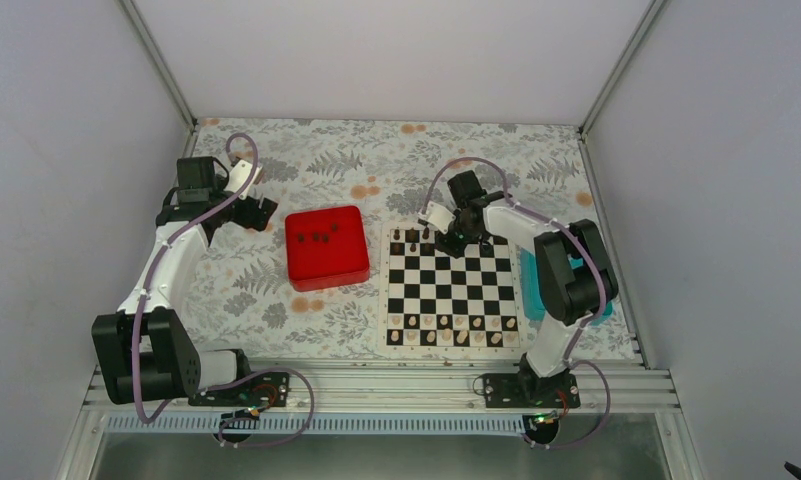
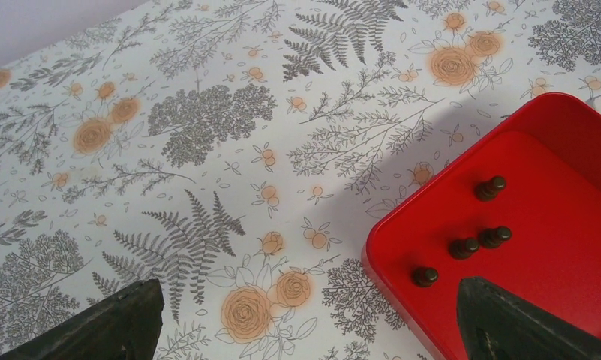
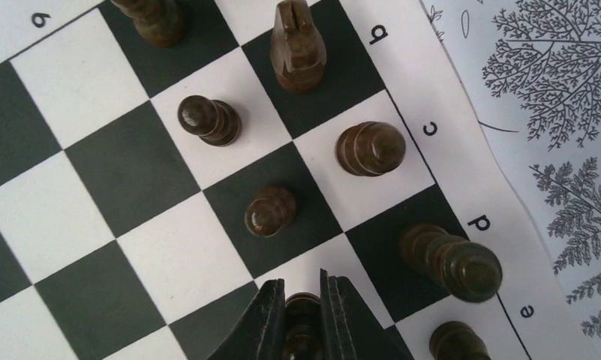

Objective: Set up the chess pieces on the board
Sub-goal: Place the chess piece on the chessboard.

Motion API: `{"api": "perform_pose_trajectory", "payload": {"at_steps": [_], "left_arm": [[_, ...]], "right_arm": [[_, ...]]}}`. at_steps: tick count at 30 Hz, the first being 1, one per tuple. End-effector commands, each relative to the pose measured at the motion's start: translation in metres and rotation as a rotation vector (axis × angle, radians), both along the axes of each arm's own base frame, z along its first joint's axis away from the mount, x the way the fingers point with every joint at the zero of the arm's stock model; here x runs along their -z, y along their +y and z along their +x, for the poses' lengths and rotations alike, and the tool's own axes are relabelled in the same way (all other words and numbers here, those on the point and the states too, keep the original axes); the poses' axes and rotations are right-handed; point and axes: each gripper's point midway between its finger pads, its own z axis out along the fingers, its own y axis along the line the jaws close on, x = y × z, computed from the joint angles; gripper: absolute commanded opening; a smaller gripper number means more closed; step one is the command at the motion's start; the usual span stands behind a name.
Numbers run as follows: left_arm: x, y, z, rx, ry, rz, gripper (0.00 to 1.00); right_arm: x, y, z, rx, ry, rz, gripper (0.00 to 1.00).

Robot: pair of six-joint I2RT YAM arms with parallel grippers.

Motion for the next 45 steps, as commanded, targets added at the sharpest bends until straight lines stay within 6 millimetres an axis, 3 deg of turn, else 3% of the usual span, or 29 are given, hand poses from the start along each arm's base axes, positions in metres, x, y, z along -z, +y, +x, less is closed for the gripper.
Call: {"api": "perform_pose_trajectory", "payload": {"at_steps": [1,13,21,26,29,33,37,39,45], "left_arm": [[0.003,-0.003,0.001,0.022,-0.012,-0.004,0.97],[0.008,-0.004,0.0,0.032,-0.006,-0.001,0.97],[0.007,-0.004,-0.001,0.034,-0.008,0.0,0.97],[0.003,-0.005,-0.003,0.04,-0.01,-0.001,0.96],[0.0,-0.006,-0.004,0.046,-0.011,0.008,0.97],[0.0,0.003,-0.001,0.031,-0.006,0.061,0.96],[0.003,0.001,-0.001,0.06,0.024,0.149,0.95],[0.002,-0.007,-0.002,0.086,0.034,0.186,0.94],[-0.017,-0.027,0.0,0.169,0.022,0.224,0.94]], "right_arm": [[0.0,0.001,0.013,0.012,-0.02,0.005,0.05],[0.014,-0.003,0.014,0.022,-0.005,-0.025,0.06],[0.012,-0.003,0.014,0.024,-0.008,-0.022,0.2],[-0.016,0.0,0.012,0.02,-0.039,0.014,0.31],[-0.045,-0.003,0.011,0.041,-0.081,0.027,0.46],[-0.084,-0.01,-0.001,0.059,-0.125,0.037,0.57],[-0.12,-0.035,-0.003,0.132,-0.24,0.063,0.75],[-0.135,-0.062,0.007,0.226,-0.329,0.081,0.98],[-0.168,-0.19,0.053,0.714,-0.593,0.08,1.0]]}}
